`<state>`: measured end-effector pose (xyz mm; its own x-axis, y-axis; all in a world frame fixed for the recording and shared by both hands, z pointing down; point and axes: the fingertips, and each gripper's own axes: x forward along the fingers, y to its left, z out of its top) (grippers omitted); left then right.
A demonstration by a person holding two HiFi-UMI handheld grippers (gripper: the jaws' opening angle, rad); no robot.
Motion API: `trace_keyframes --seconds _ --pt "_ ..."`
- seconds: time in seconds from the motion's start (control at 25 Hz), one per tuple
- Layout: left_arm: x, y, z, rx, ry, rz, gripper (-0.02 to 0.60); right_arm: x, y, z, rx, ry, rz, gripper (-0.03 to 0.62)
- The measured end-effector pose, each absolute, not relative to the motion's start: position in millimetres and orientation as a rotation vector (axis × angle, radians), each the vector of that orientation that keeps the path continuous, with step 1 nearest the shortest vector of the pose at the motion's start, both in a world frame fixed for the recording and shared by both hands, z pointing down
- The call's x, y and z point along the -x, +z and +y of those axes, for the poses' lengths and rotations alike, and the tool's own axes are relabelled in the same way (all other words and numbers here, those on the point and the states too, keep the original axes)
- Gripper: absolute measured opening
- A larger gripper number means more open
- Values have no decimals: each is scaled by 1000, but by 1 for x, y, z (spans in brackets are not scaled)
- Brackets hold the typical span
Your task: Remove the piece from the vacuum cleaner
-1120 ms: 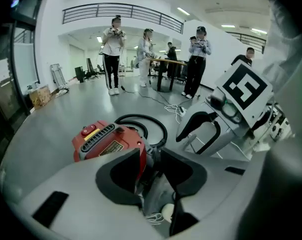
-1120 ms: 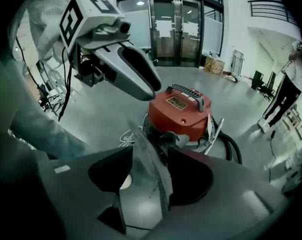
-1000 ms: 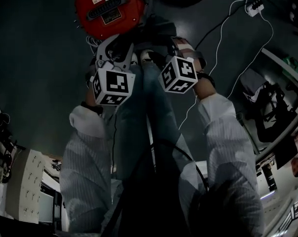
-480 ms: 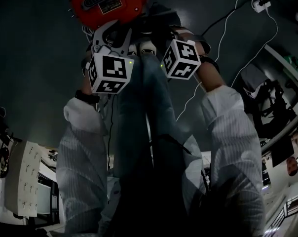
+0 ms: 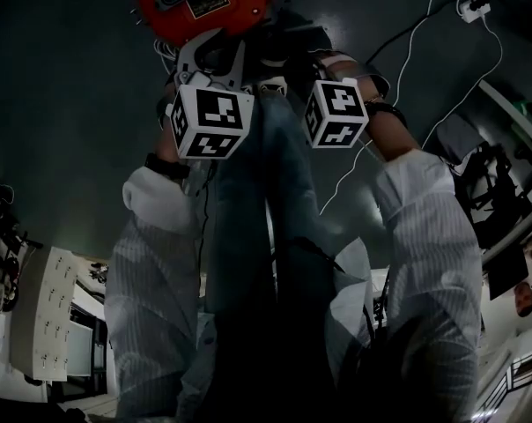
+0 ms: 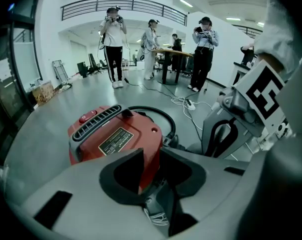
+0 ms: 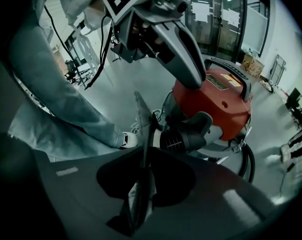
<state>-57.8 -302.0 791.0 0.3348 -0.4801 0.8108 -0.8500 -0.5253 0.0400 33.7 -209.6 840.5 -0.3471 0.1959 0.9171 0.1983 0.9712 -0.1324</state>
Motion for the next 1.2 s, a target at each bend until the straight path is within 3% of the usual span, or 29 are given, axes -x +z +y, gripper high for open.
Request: trace_keyframes --seconds 0.6,0.72,0.96,1.12,1.16,1.2 --pt "58 790 -302 -2132 1053 -1167 101 -39 843 -191 396 -32 -1895 51" --pt "61 790 -302 -2125 1046 -1171 101 -47 845 -151 520 -61 -1851 26" --pt "66 779 -296 -2075 967 -1173 103 -53 824 -129 174 385 -1918 26" --pt "71 723 -301 -2034 728 -1325 101 -63 786 -160 -178 707 -1979 28" --pt "75 705 -302 -2026 692 -1370 96 -65 770 -168 -263 770 -2001 28" --pt "77 685 -300 -2021 674 -1404 46 -66 752 -175 -340 825 -2025 28"
